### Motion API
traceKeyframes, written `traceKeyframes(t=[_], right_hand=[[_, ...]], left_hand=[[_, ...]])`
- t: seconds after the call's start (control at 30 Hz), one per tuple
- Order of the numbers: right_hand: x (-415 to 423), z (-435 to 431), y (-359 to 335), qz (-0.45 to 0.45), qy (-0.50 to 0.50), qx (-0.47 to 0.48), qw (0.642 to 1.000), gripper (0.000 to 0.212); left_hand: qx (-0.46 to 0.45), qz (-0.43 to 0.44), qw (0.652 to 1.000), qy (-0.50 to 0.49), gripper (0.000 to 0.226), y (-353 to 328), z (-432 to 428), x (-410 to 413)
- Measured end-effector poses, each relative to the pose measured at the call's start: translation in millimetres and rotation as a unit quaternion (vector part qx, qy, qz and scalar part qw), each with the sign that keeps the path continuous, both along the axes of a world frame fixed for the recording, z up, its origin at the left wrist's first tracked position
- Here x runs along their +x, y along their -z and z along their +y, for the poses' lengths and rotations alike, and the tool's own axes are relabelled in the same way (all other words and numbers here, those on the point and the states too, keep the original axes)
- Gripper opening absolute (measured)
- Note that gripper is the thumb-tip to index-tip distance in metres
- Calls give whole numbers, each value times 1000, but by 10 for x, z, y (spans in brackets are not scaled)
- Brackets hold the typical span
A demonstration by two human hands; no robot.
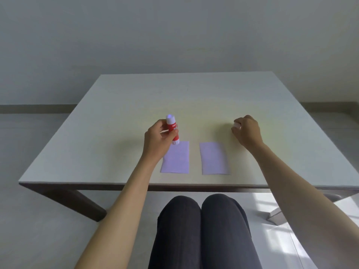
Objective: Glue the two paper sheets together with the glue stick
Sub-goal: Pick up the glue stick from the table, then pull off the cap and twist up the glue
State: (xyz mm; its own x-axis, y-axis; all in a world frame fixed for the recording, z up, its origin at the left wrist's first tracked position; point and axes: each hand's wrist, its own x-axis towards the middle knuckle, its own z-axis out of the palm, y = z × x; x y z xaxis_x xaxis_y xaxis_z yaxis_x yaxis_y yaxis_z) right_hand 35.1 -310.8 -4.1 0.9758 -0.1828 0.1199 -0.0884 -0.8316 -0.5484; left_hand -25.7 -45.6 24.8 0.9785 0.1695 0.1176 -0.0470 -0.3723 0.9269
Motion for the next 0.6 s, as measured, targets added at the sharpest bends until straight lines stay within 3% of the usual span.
traceKeyframes(t=[0.07, 0.13, 0.17, 0.23, 0.33, 0.43, 0.53, 0.6], right_hand=[[-58, 7, -21, 10, -15, -46, 999, 45], [-162, 102, -103, -47, -11, -86, 995, 61], [-234, 215, -170, -102, -19, -55, 993, 63], [-415, 540, -329, -152, -86, 133, 976, 57], [-651, 983, -473, -59, -191, 386, 901, 37], [-704, 1171, -564, -44, -172, 479, 860, 21], [-704, 1234, -585, -46, -145, 468, 871, 21], [-713, 1245, -590, -21, -123, 502, 856, 28]], left_hand=[[-66, -1, 997, -26, 17, -3, -18, -5], [-156, -16, 986, -62, 13, -20, -90, -18], [-199, -22, 976, -82, 12, -42, -147, -21], [-277, -19, 954, -116, 13, -110, -280, -10], [-365, 2, 925, -104, 12, -227, -442, 9], [-413, 19, 907, -77, 12, -279, -491, -41], [-476, 26, 876, -68, 12, -258, -467, -98], [-470, 19, 881, -55, 10, -253, -478, -132]])
